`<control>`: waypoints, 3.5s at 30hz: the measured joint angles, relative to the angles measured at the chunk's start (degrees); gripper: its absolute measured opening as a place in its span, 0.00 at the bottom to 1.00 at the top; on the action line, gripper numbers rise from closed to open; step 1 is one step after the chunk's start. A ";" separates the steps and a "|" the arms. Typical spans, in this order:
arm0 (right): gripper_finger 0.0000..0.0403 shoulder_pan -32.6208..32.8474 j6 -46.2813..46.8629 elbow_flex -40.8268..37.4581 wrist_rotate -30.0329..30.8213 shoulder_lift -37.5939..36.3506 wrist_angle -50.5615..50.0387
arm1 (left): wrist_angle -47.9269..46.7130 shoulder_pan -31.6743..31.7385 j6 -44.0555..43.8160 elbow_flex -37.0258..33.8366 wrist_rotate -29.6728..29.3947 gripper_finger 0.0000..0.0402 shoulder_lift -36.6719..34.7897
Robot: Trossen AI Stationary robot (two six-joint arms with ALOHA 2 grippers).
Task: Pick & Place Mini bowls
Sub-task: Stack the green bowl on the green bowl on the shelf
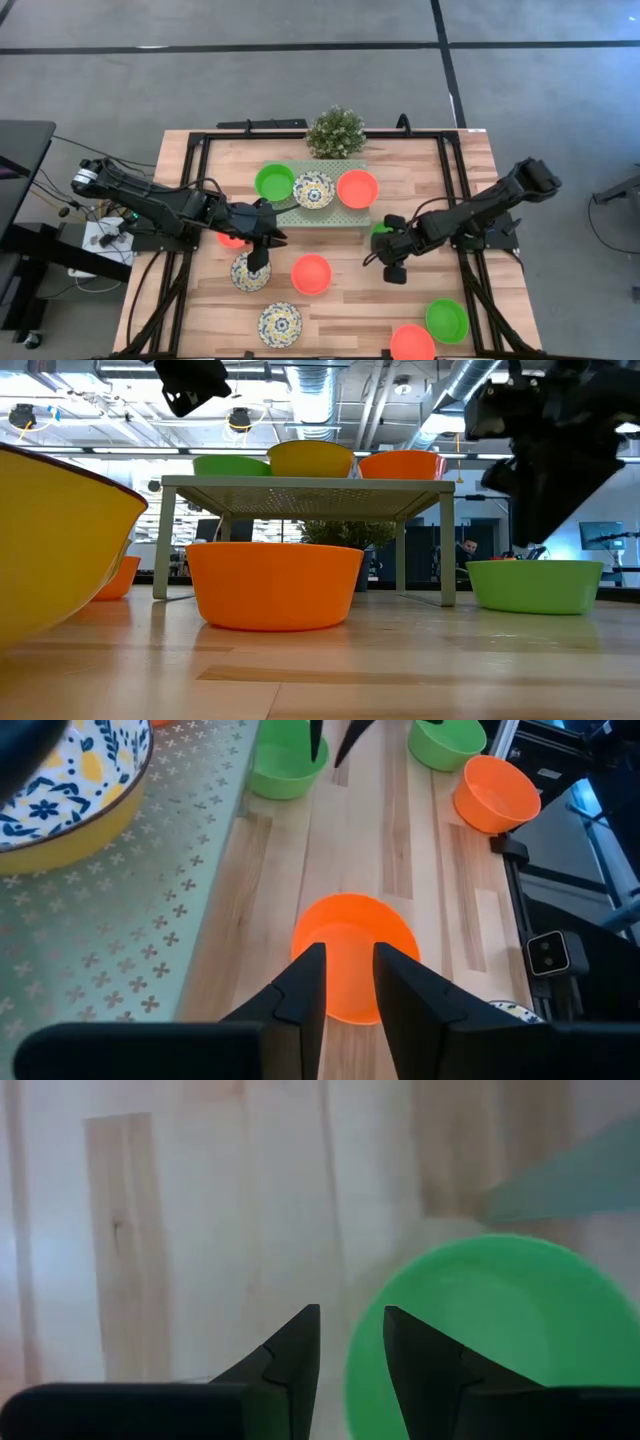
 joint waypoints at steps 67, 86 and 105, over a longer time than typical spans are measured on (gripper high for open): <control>0.00 5.35 -17.65 13.84 -7.66 9.49 11.66 | 37.56 -0.39 33.46 0.00 7.91 0.33 23.65; 0.03 -1.36 -26.07 13.87 -11.95 9.52 16.23 | 37.30 -0.28 33.07 -0.03 8.31 0.25 25.64; 0.01 -2.43 -30.94 19.77 -12.27 9.52 14.49 | 33.33 -0.34 31.06 0.04 10.85 0.09 25.41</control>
